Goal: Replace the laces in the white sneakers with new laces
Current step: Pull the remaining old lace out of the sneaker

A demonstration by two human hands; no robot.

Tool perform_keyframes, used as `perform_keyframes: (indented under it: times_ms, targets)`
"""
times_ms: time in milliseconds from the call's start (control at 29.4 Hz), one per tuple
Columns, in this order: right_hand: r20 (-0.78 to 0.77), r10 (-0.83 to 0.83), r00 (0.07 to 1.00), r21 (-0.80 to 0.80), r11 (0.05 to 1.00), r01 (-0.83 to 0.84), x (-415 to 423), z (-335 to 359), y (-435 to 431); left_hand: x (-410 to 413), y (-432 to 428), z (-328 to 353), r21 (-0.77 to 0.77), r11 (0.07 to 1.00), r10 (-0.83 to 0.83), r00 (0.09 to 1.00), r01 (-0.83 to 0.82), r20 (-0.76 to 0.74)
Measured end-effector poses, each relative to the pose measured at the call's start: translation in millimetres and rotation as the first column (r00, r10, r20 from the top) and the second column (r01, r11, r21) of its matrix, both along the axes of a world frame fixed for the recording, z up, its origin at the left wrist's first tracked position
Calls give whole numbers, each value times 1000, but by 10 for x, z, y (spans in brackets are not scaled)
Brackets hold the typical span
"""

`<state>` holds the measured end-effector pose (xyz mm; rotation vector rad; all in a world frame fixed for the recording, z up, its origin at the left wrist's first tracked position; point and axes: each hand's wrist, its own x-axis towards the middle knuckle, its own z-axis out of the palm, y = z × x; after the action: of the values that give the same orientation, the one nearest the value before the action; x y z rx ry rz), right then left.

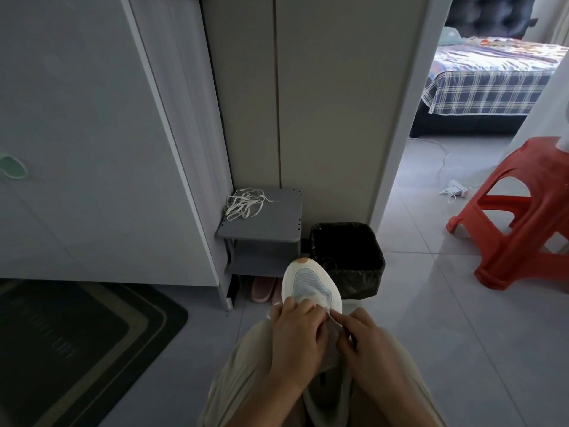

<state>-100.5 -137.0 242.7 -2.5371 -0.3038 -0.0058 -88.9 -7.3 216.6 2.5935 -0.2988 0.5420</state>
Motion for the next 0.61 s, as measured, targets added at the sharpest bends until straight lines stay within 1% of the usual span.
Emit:
perform_keyframes:
  times_ms: [68,102,136,170,204,238,272,306,340,374,408,442,476,510,579,613]
  targets:
    - [21,-22,1000,-37,999,23,-8,-15,4,-33,67,-39,-6,995,-101,995,101,-4]
    - [22,-33,999,-56,998,35,-5,-17,7,-42,127,-61,-44,990,-131,991,130,-10]
    - [29,-39,999,-68,997,41,3,-30,7,-48,195,-43,-128,986,-109,994,106,-14]
    - [31,-43,999,-74,996,46,9,-35,5,-38,288,-13,-241,970,-41,999,34,-25]
    - [26,-46,999,-79,996,48,9,-31,3,-10,390,30,-330,942,50,998,-55,-25]
    - [18,-46,999,-83,995,47,3,-13,5,26,490,74,-369,917,148,988,-152,-39]
    - [11,-52,999,-70,996,52,-8,2,4,63,560,129,-342,904,244,967,-256,-78]
    - [-10,-56,998,-54,997,56,-14,17,8,94,611,144,-274,904,313,945,-327,-95]
    - [-24,-57,998,-47,997,56,-21,27,9,91,624,163,-202,913,344,935,-354,-83]
    - [-20,-48,999,-50,998,47,-25,35,17,58,596,177,-147,926,341,937,-348,-71]
    - [-3,-42,999,-40,998,42,-27,39,25,-2,539,224,-135,940,299,948,-312,-109]
    - [8,-33,999,-47,998,33,-38,59,38,-66,469,262,-170,947,242,953,-273,-183]
    - [29,-21,999,-80,997,24,-40,51,42,-131,398,270,-200,953,168,948,-226,-269]
    - [49,5,999,-128,992,1,-40,39,42,-183,341,243,-179,968,107,935,-176,-339]
    - [43,20,999,-154,988,-13,-25,63,56,-244,280,225,-64,996,42,948,-65,-314]
    - [36,22,999,-174,985,-15,-10,68,59,-261,267,228,-45,998,32,958,-47,-284]
